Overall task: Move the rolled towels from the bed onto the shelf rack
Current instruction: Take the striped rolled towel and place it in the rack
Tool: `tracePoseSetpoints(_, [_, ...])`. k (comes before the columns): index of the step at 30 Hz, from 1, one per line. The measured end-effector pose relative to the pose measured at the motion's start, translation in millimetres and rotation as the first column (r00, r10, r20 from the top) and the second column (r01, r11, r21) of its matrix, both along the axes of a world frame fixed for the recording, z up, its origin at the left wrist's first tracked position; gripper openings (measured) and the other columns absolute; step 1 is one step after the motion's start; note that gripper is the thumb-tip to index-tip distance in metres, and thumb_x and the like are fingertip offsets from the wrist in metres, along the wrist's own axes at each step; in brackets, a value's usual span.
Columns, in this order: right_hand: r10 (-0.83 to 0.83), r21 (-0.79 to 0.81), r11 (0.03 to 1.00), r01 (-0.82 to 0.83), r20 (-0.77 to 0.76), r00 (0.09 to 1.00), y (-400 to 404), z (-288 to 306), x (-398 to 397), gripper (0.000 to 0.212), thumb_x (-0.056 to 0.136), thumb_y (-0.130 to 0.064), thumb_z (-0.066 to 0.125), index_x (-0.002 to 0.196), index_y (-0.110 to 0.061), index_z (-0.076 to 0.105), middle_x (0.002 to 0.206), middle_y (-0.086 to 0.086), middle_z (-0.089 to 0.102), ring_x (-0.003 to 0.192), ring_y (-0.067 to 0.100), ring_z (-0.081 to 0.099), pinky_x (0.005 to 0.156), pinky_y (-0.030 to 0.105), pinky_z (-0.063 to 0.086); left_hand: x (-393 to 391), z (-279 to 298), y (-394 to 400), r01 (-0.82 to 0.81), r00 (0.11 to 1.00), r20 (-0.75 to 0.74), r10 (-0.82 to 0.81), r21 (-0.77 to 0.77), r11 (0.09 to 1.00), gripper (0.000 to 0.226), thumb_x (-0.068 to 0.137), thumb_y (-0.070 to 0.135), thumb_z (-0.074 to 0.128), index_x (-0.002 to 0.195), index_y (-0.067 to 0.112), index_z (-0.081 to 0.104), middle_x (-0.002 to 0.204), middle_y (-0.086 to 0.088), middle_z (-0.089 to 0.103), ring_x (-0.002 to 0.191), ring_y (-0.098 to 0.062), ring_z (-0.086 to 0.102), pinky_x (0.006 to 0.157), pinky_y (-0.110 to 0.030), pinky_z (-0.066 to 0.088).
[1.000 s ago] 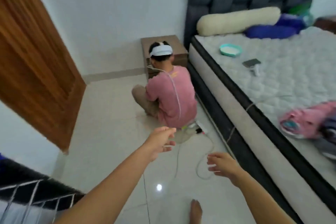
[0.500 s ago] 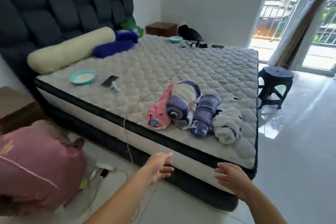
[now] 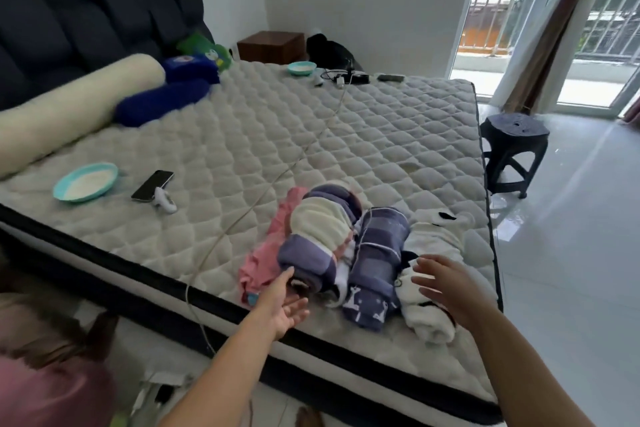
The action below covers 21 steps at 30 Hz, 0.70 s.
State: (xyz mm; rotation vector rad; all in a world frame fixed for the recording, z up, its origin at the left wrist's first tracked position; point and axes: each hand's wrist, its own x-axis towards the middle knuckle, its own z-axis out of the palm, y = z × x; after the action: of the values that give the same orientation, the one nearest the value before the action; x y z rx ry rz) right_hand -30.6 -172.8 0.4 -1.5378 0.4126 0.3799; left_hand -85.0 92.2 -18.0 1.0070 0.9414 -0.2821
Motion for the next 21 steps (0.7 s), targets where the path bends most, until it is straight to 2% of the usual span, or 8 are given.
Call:
tracePoseSetpoints(6, [0.055,-0.007,0.998,-0.055,-0.054,0.997,47,-15,89,0.01,0.095,-0.011,0.05,0.102,-0.007,0.056,0.084,0.008,0.055,0.069,0.019,0.053,0.06,0.028,0.04,62,-24,27,-0.056,0.995,-0.096,0.039,-0.185,0.981,0.059,0.084,0.057,0.057,0.121,0.012,0.048,0.11,-0.017,0.056,0.117,-0.039,0.052,0.098,-0.056,0.044])
tracePoseSetpoints(9, [0.059,-0.039,0.997,-0.062,-0.073,0.996,70,-17,128,0.01,0.096,-0.009,0.048,0.093,-0.011,0.058,0.076,0.005,0.052,0.066,0.016,0.049,0.057,0.027,0.038,77,-32,35,-0.081,0.982,-0.185,0.036,-0.243,0.967,0.072,0.081,0.06,0.057,0.13,0.01,0.043,0.123,-0.019,0.049,0.114,-0.041,0.051,0.096,-0.057,0.043])
tracePoseSetpoints(12, [0.127,-0.069,0.989,-0.131,-0.059,0.99,97,-24,164,0.024,0.091,-0.018,0.057,0.108,0.0,0.063,0.072,0.009,0.055,0.063,0.018,0.047,0.058,0.031,0.037,84,-43,43,-0.094,0.974,-0.224,0.031,-0.275,0.957,0.078,0.077,0.058,0.062,0.129,0.003,0.046,0.125,-0.022,0.054,0.107,-0.042,0.056,0.097,-0.057,0.043])
tracePoseSetpoints(14, [0.171,-0.122,0.977,-0.175,-0.043,0.984,114,-30,188,0.035,0.088,-0.027,0.062,0.112,-0.002,0.06,0.093,0.016,0.065,0.074,0.021,0.054,0.067,0.034,0.043,85,-39,44,-0.082,0.968,-0.251,0.016,-0.257,0.963,0.077,0.079,0.057,0.062,0.129,0.0,0.049,0.132,-0.023,0.054,0.107,-0.041,0.058,0.09,-0.056,0.049])
tracePoseSetpoints(16, [0.189,-0.191,0.963,-0.191,-0.03,0.982,131,-30,210,0.05,0.088,-0.032,0.061,0.127,-0.004,0.049,0.115,0.017,0.06,0.092,0.026,0.056,0.08,0.036,0.047,85,-42,47,-0.054,0.97,-0.242,0.0,-0.22,0.974,0.075,0.081,0.057,0.061,0.129,0.0,0.052,0.132,-0.023,0.056,0.102,-0.039,0.061,0.074,-0.051,0.055])
tracePoseSetpoints(18, [0.212,-0.294,0.934,-0.204,-0.004,0.977,143,-31,227,0.064,0.087,-0.036,0.062,0.138,-0.006,0.038,0.129,0.017,0.052,0.112,0.032,0.054,0.092,0.039,0.044,85,-43,49,-0.028,0.969,-0.247,-0.025,-0.212,0.977,0.071,0.081,0.059,0.06,0.125,0.003,0.055,0.126,-0.021,0.06,0.103,-0.037,0.064,0.07,-0.049,0.057])
tracePoseSetpoints(19, [0.235,-0.325,0.919,-0.221,0.005,0.972,146,-33,234,0.066,0.086,-0.037,0.063,0.139,-0.006,0.038,0.133,0.018,0.051,0.117,0.034,0.052,0.095,0.041,0.043,86,-44,50,-0.018,0.968,-0.249,-0.034,-0.203,0.979,0.068,0.081,0.058,0.06,0.121,0.004,0.057,0.121,-0.02,0.062,0.1,-0.037,0.065,0.071,-0.048,0.058])
tracePoseSetpoints(21, [0.305,-0.354,0.891,-0.285,0.001,0.952,150,-39,242,0.064,0.085,-0.035,0.066,0.136,-0.005,0.042,0.128,0.016,0.054,0.114,0.031,0.053,0.091,0.039,0.045,89,-44,49,-0.024,0.964,-0.267,-0.021,-0.163,0.986,0.058,0.082,0.056,0.06,0.108,0.004,0.06,0.106,-0.018,0.064,0.086,-0.034,0.067,0.07,-0.048,0.058])
